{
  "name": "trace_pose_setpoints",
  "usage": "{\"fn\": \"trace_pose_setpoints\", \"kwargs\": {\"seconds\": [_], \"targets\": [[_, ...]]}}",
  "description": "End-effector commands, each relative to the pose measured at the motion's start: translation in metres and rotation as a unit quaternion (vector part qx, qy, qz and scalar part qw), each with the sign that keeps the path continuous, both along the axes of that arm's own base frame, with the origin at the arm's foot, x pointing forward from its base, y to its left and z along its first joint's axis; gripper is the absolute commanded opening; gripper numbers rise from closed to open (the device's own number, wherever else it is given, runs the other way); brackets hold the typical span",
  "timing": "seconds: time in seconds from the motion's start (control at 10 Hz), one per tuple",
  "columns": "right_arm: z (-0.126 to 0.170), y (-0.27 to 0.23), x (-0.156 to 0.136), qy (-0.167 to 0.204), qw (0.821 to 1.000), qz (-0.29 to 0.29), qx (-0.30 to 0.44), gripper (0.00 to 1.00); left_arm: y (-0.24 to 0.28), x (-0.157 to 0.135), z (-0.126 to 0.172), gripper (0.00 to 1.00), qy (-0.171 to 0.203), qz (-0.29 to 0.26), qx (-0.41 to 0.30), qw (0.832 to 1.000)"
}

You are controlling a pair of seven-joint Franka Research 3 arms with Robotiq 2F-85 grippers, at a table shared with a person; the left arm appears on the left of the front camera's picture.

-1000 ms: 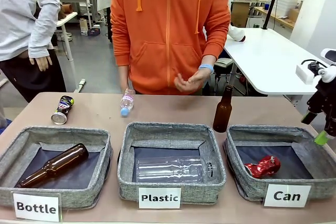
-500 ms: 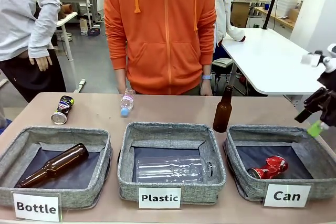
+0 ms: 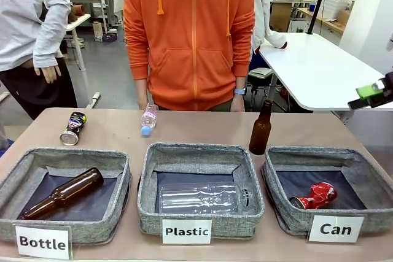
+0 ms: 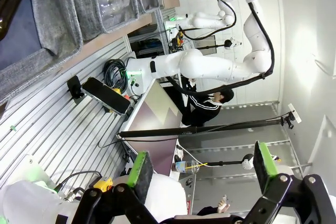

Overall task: Sort the can waste into the basket.
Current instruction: Pick up the can waste from the table and place it in the right Fabric basket.

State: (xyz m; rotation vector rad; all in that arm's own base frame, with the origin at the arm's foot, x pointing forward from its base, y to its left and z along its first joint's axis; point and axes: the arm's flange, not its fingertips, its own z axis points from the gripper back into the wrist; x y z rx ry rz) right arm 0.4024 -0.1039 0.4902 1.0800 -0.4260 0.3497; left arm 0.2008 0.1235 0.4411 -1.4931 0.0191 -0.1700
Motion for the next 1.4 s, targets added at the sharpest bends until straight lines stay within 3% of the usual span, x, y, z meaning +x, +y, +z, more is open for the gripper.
{"fn": "trace_pose_setpoints", "kwargs": {"seconds": [0.0,0.2,0.3,0.4,1.3], "targets": [[-0.021,-0.011,0.009,0.020,0.912,-0.354,0.208,1.00,0.001,-0.001,0.001,1.00,-0.007,0.001,-0.010,1.000],[-0.053,-0.021,0.023,0.084,0.924,-0.313,0.204,1.00,0.001,-0.001,0.001,1.00,-0.007,0.001,-0.010,1.000],[-0.065,-0.023,0.034,0.092,0.929,-0.308,0.184,1.00,0.001,-0.001,0.001,1.00,-0.007,0.001,-0.010,1.000],[-0.050,-0.043,0.013,0.079,0.968,-0.207,0.118,1.00,0.001,-0.001,0.001,1.00,-0.007,0.001,-0.010,1.000],[-0.050,-0.043,0.013,0.079,0.968,-0.207,0.118,1.00,0.001,-0.001,0.001,1.00,-0.007,0.001,-0.010,1.000]]}}
